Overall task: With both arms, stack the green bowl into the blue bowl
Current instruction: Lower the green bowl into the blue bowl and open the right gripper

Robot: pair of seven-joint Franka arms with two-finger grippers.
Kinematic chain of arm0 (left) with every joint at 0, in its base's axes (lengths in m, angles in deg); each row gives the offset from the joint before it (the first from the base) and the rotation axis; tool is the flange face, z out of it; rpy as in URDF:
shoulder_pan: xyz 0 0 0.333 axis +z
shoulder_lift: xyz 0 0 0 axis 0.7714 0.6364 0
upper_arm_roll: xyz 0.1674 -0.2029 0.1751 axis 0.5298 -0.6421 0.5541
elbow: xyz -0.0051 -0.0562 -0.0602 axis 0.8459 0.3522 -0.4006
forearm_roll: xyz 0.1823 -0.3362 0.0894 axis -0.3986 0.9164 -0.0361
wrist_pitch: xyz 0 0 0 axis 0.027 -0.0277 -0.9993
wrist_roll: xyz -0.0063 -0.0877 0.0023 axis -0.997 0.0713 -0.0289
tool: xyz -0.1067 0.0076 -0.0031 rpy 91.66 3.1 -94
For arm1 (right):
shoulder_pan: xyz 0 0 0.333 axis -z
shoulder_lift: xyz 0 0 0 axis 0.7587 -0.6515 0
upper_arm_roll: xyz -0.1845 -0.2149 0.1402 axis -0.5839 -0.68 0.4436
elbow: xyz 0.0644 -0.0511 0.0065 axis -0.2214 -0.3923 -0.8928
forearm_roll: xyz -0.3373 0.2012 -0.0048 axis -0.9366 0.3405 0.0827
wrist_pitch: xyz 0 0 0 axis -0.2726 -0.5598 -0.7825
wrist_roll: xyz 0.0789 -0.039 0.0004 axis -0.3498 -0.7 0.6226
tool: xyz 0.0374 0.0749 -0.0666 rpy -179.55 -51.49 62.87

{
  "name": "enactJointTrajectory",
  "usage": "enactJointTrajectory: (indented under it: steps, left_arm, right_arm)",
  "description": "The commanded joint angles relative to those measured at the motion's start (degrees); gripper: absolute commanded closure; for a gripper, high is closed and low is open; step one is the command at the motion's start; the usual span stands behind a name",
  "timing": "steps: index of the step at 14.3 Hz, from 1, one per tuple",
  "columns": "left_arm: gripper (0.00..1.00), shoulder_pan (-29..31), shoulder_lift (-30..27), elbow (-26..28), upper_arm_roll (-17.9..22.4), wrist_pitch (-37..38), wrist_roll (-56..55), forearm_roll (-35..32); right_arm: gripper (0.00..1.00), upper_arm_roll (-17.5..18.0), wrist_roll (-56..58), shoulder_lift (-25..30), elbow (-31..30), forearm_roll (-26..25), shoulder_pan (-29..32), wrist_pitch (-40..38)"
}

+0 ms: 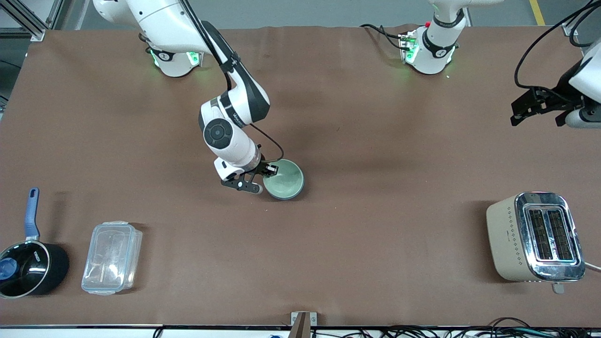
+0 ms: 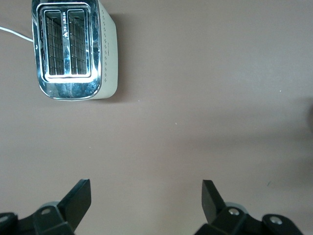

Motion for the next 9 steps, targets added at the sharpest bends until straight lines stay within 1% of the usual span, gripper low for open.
enactJointTrajectory:
  steps: [1,2,3,4,6,7,8,9]
  left_arm:
    - [0.00,-0.51,-1.72,1.73,0.29,0.14,-0.10,0.70]
    - [0.00,-0.59,-1.54,1.73,0.37,0.14,-0.19,0.70]
    - [0.00,-0.59,-1.54,1.73,0.29,0.14,-0.10,0.70]
    - [0.00,-0.51,-1.54,1.73,0.28,0.23,-0.01,0.62]
    - [0.00,-0.59,-1.63,1.64,0.29,1.02,-0.01,0.53]
    - [0.00,-0.59,-1.63,1.64,0.28,1.02,0.07,0.53]
    - [0.00,-0.59,-1.63,1.55,0.28,1.02,0.16,0.53]
    - [0.00,-0.59,-1.63,1.46,0.28,1.02,0.51,0.53]
  right_arm:
    - [0.31,-0.65,-0.34,-0.47,-0.51,0.90,-0.91,1.06]
    - [0.22,-0.65,-0.34,-0.47,-0.42,0.90,-0.82,0.97]
    - [0.17,-0.65,-0.34,-0.47,-0.33,0.90,-0.82,0.88]
    - [0.12,-0.73,-0.25,-0.39,-0.25,0.90,-0.56,0.62]
    - [0.07,-1.17,0.28,0.40,-0.16,0.64,0.14,-0.08]
    - [0.03,-1.96,0.37,1.28,-0.16,0.29,0.58,-0.87]
    - [0.00,-4.14,0.45,3.11,0.10,0.20,0.67,-2.53]
    - [0.00,-6.69,0.72,4.96,0.28,0.03,0.59,-4.46]
